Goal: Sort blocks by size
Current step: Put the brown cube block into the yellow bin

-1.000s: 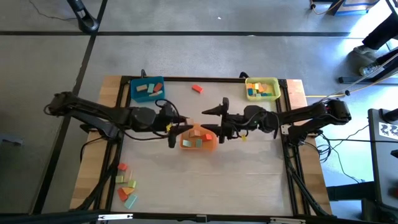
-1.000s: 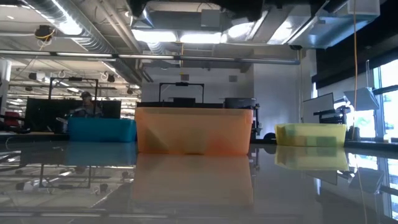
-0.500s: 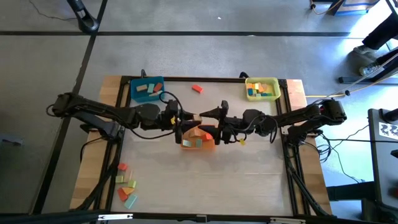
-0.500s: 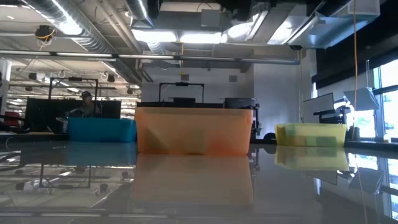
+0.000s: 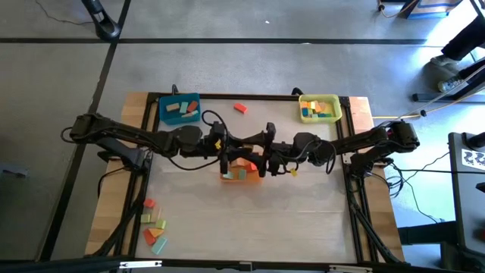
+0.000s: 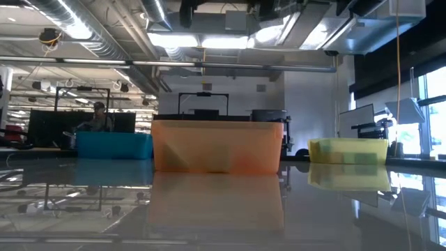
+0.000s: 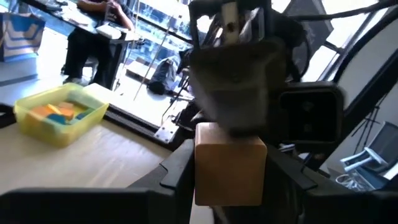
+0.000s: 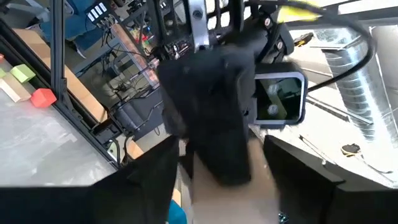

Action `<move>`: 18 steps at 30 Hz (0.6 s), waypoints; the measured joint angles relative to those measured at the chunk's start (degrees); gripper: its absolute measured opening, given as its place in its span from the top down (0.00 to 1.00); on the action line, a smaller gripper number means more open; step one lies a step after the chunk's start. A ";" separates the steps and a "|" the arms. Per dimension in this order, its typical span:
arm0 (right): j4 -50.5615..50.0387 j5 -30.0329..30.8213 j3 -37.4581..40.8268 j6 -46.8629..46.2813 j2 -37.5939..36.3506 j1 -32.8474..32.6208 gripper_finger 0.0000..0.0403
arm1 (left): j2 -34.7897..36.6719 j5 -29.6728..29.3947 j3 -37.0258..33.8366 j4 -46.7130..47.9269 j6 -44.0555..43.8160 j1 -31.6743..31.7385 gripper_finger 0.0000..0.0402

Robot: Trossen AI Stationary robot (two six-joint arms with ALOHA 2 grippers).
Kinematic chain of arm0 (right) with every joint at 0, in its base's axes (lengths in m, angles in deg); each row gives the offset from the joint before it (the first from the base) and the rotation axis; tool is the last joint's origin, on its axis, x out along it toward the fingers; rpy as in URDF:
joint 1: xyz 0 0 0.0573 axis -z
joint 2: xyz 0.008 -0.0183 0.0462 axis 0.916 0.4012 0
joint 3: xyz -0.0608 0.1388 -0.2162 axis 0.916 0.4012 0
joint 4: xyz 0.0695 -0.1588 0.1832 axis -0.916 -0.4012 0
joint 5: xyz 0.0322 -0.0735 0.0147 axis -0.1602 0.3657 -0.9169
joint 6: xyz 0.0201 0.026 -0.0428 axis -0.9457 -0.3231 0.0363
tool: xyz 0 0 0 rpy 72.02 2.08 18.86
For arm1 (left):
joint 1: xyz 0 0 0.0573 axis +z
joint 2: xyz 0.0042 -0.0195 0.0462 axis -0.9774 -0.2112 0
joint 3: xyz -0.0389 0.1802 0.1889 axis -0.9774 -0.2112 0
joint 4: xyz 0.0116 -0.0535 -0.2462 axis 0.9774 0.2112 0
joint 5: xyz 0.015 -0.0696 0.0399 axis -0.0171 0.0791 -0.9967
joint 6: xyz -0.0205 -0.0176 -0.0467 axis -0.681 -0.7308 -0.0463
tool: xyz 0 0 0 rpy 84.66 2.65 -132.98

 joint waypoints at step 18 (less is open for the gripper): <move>-2.02 5.21 0.00 -1.88 0.00 0.04 0.66 | 0.99 0.85 0.11 3.90 0.73 3.32 0.68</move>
